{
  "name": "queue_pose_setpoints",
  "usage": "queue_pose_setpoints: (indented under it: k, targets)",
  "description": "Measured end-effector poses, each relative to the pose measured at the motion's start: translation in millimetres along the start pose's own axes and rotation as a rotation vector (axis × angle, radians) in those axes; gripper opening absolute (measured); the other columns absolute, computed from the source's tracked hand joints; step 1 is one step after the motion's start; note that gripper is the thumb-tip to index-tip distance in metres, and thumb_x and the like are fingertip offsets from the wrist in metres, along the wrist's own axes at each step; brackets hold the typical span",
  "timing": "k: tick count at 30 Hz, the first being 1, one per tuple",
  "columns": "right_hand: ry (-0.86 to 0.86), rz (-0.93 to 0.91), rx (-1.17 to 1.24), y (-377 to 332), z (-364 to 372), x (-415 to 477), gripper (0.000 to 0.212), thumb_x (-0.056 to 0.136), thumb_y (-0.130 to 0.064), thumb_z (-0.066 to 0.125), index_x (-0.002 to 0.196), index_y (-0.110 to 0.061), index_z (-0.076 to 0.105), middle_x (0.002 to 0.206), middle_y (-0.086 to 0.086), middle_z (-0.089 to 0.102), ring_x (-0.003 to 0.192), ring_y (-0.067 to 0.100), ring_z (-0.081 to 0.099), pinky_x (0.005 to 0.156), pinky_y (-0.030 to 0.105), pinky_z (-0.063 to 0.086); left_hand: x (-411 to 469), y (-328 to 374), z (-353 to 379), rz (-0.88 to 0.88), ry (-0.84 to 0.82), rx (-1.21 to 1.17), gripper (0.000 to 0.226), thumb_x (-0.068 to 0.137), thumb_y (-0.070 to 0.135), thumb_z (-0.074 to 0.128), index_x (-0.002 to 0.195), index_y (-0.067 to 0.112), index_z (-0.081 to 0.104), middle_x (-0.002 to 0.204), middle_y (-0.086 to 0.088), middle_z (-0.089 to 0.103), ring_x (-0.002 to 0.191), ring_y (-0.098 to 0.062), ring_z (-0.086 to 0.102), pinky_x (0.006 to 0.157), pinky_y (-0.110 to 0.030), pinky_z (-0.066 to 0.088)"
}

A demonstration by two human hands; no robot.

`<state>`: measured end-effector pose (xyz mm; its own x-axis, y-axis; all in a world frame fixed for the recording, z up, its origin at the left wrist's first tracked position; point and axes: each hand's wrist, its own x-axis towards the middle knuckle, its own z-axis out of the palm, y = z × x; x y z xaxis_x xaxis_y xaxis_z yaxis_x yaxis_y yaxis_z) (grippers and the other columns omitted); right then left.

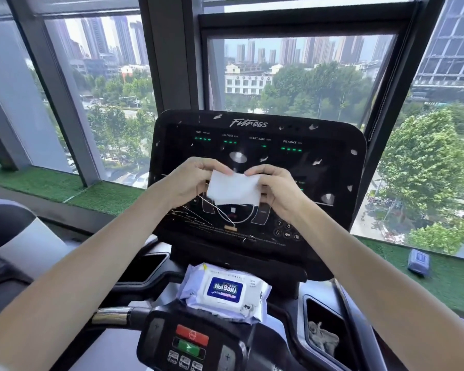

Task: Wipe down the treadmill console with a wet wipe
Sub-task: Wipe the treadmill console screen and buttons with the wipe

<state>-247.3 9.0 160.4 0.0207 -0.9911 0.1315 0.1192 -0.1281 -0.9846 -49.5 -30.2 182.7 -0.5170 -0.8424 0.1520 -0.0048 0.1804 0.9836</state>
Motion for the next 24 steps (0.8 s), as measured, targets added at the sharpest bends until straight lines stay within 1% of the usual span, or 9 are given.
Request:
queue_pose_setpoints:
  k: [3,5,8,11,13,17,19,22,24]
  targets:
    - [-0.014,0.03,0.002,1.5,7.9,3.8,0.029,0.082,0.007,0.044,0.081,-0.009,0.069,0.084,0.013,0.062,0.068,0.024,0.056,0.064,0.038,0.052,3.1,-4.5,-11.5,0.008,-0.028,0.022,0.034,0.085,-0.009,0.051,0.07,0.012,0.074,0.086,0.0,0.069,0.087,-0.017,0.065,0.071,-0.03,0.053]
    - [-0.015,0.061,0.067,2.2,13.9,7.3,0.03,0.085,0.001,0.039,0.089,-0.005,0.069,0.089,0.016,0.064,0.071,0.025,0.061,0.063,0.037,0.054,7.6,-6.7,-20.2,0.004,-0.036,0.007,0.035,0.085,-0.01,0.05,0.07,0.01,0.074,0.087,-0.002,0.07,0.087,-0.017,0.066,0.069,-0.028,0.054]
    - [-0.034,0.153,0.159,5.0,23.6,18.2,0.04,0.094,-0.019,0.032,0.109,-0.002,0.064,0.104,0.025,0.065,0.089,0.034,0.064,0.075,0.045,0.055,16.5,-9.9,-36.9,0.0,-0.062,0.035,0.03,0.087,-0.007,0.05,0.078,0.008,0.074,0.095,-0.01,0.069,0.091,-0.019,0.065,0.066,-0.028,0.053]
    - [-0.015,0.168,-0.053,6.2,40.3,32.1,0.036,0.09,-0.034,0.057,0.109,-0.005,0.066,0.093,0.015,0.068,0.08,0.026,0.066,0.073,0.04,0.056,24.4,-10.2,-58.3,-0.007,-0.11,0.072,0.023,0.089,-0.004,0.05,0.09,0.004,0.072,0.097,-0.008,0.069,0.089,-0.016,0.064,0.067,-0.027,0.052]
    - [-0.019,0.152,-0.153,7.6,55.1,41.6,0.031,0.082,-0.027,0.069,0.102,-0.004,0.069,0.09,0.011,0.069,0.077,0.021,0.066,0.07,0.036,0.056,29.1,-9.2,-75.1,0.006,-0.144,0.085,0.021,0.089,-0.002,0.052,0.098,0.004,0.07,0.097,-0.008,0.069,0.088,-0.016,0.064,0.068,-0.025,0.052]
    - [0.047,0.118,-0.232,9.5,87.1,65.3,0.013,0.075,-0.016,0.076,0.081,-0.007,0.07,0.082,0.01,0.069,0.077,0.021,0.065,0.063,0.033,0.054,36.8,-8.8,-113.1,0.021,-0.145,0.162,0.021,0.088,0.002,0.057,0.104,0.009,0.069,0.09,-0.008,0.065,0.08,-0.017,0.061,0.067,-0.025,0.052]
    - [0.107,0.097,-0.274,10.0,104.3,77.7,0.01,0.075,-0.016,0.076,0.077,-0.008,0.07,0.079,0.009,0.068,0.074,0.019,0.064,0.061,0.032,0.054,41.3,-11.5,-132.7,-0.025,-0.137,0.166,0.019,0.09,0.01,0.057,0.104,0.011,0.07,0.097,-0.012,0.067,0.083,-0.019,0.061,0.069,-0.028,0.053]
    - [0.211,0.096,-0.303,12.2,130.3,92.6,0.009,0.077,-0.014,0.073,0.074,-0.008,0.068,0.075,0.007,0.065,0.068,0.016,0.06,0.05,0.024,0.049,42.0,-18.3,-159.7,-0.148,-0.182,0.09,0.028,0.094,0.028,0.05,0.107,0.012,0.069,0.113,-0.012,0.065,0.095,-0.022,0.061,0.079,-0.033,0.049]
    - [0.253,0.115,-0.344,16.7,146.4,101.3,0.009,0.078,-0.014,0.072,0.077,-0.006,0.067,0.078,0.01,0.065,0.072,0.018,0.062,0.052,0.027,0.053,39.8,-25.7,-173.4,-0.07,-0.166,0.186,0.023,0.091,0.029,0.056,0.103,0.015,0.07,0.105,-0.007,0.069,0.095,-0.02,0.064,0.078,-0.029,0.051]
